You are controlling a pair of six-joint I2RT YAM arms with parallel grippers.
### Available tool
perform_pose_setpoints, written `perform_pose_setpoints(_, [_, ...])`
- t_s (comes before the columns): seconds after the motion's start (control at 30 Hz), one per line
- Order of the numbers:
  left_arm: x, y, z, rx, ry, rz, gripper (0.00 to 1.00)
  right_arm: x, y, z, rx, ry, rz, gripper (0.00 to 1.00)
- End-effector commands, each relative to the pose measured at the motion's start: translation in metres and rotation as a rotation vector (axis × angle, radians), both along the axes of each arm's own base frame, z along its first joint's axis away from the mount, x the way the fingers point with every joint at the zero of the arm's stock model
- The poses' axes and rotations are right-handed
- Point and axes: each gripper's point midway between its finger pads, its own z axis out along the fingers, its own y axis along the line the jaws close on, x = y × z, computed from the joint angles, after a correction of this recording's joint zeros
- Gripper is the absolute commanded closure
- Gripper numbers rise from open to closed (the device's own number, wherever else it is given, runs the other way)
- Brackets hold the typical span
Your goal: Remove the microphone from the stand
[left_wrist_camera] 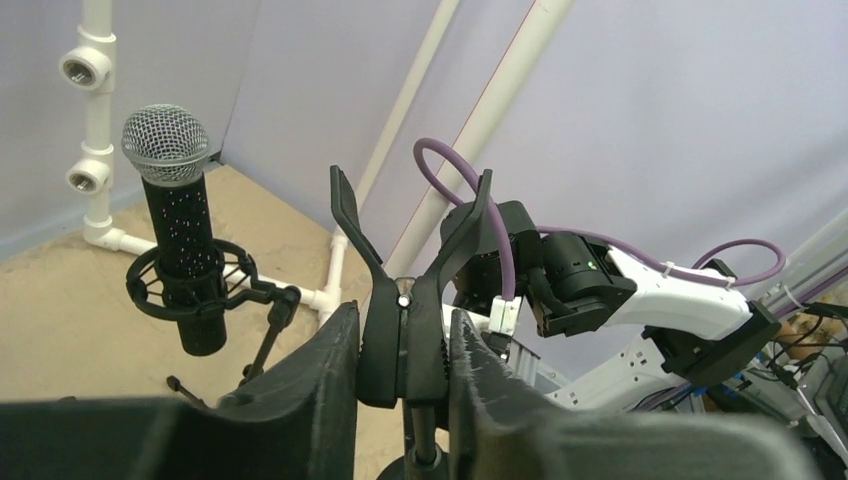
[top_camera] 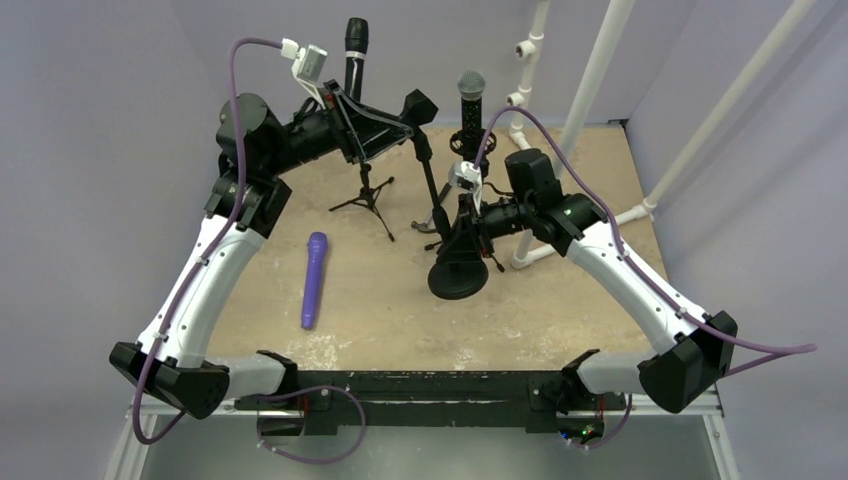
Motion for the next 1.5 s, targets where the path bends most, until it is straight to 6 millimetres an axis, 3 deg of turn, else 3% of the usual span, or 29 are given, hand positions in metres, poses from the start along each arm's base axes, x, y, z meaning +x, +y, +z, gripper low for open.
perform_pose_setpoints(0.0, [-0.003, -0.009, -0.007, -0.001, -0.015, -0.041, 1.0, 0.001, -0.002, 0.025, 0.052, -0.104, 0.002, 1.0])
perform_pose_setpoints(0.37, [-0.015, -0.018, -0.069, 0.098, 0.013, -0.098, 1.0, 0.006, -0.002, 0.037, 0.066, -0.123, -0.021, 1.0])
perform_pose_setpoints(0.83, [-0.04, -0.023, -0.116, 0.152, 0.021, -0.191, 1.0, 0.013, -0.003, 0.063, 0.117, -0.127, -0.036, 1.0])
perform_pose_setpoints(0.87, [-0.041, -0.023, -0.118, 0.151, 0.018, -0.198, 0.9, 0.014, -0.003, 0.064, 0.119, -0.128, -0.036, 1.0])
perform_pose_setpoints(1.03, [-0.043, -0.022, -0.119, 0.15, 0.002, -0.196, 0.17, 0.013, -0.004, 0.065, 0.126, -0.124, -0.032, 1.0])
perform_pose_setpoints(1.1, [-0.042, -0.022, -0.118, 0.147, 0.003, -0.188, 0.01, 0.011, -0.004, 0.068, 0.134, -0.121, -0.028, 1.0])
perform_pose_setpoints(1.47, [-0.033, -0.03, -0.104, 0.075, -0.007, -0.194, 0.0, 0.012, 0.006, 0.083, 0.205, -0.021, -0.003, 1.0])
